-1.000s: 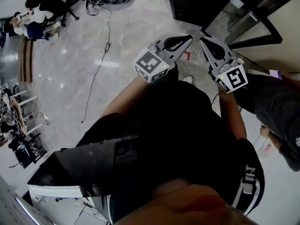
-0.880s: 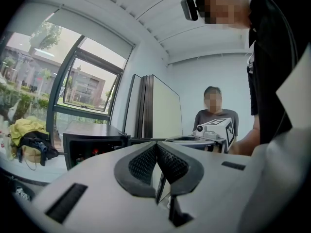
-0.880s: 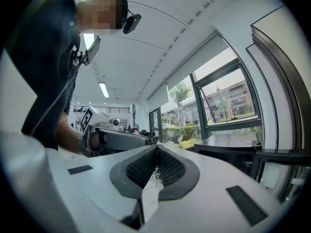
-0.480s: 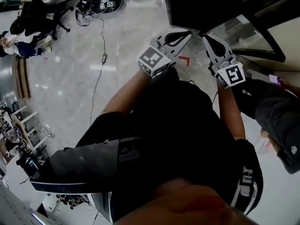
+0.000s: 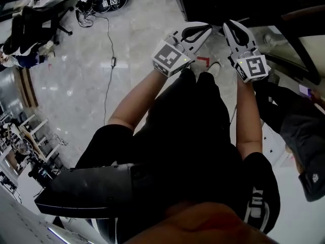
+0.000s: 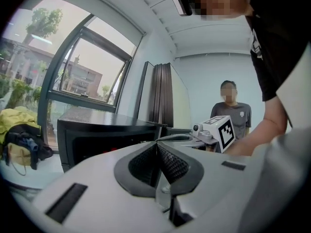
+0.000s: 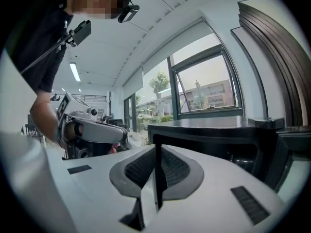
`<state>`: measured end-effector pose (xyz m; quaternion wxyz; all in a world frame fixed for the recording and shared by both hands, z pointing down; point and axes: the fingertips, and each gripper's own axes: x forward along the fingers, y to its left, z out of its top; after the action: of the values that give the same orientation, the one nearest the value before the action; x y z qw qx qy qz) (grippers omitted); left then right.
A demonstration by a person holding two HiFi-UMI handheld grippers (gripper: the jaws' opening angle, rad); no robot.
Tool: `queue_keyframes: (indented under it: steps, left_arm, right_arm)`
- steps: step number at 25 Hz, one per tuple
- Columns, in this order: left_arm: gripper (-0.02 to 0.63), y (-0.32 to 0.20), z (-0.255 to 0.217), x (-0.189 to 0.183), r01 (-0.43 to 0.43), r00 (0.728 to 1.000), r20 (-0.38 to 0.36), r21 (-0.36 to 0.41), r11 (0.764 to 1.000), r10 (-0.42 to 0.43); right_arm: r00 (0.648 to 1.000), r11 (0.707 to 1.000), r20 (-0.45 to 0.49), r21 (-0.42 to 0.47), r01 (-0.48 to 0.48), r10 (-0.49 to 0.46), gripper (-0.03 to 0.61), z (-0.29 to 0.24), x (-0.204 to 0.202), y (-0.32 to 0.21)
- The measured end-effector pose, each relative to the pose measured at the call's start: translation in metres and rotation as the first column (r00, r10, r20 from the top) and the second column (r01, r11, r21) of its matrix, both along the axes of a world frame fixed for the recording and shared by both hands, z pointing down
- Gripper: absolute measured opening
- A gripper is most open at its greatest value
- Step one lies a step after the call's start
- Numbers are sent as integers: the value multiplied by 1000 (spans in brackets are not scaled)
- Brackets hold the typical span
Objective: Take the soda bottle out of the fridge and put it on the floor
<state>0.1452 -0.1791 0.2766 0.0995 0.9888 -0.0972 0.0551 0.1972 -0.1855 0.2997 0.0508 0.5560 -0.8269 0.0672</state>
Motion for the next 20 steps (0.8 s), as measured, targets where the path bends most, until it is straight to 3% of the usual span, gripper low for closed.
queue_keyframes:
  steps: [9, 14, 20]
  left_arm:
    - [6, -68, 88, 29, 154, 988, 13, -27, 988, -154]
    - [6, -91, 137, 45, 213, 977, -32, 0, 977, -213]
    - [6, -123, 178, 49, 240, 969, -53, -12, 971, -240]
  right_arm:
    - [998, 998, -13, 24, -62, 62, 41, 83, 51, -90]
    - [994, 994, 50, 38, -98, 96, 185, 132, 64, -116]
    - [988, 989, 52, 32, -147, 145, 278, 167, 70, -151]
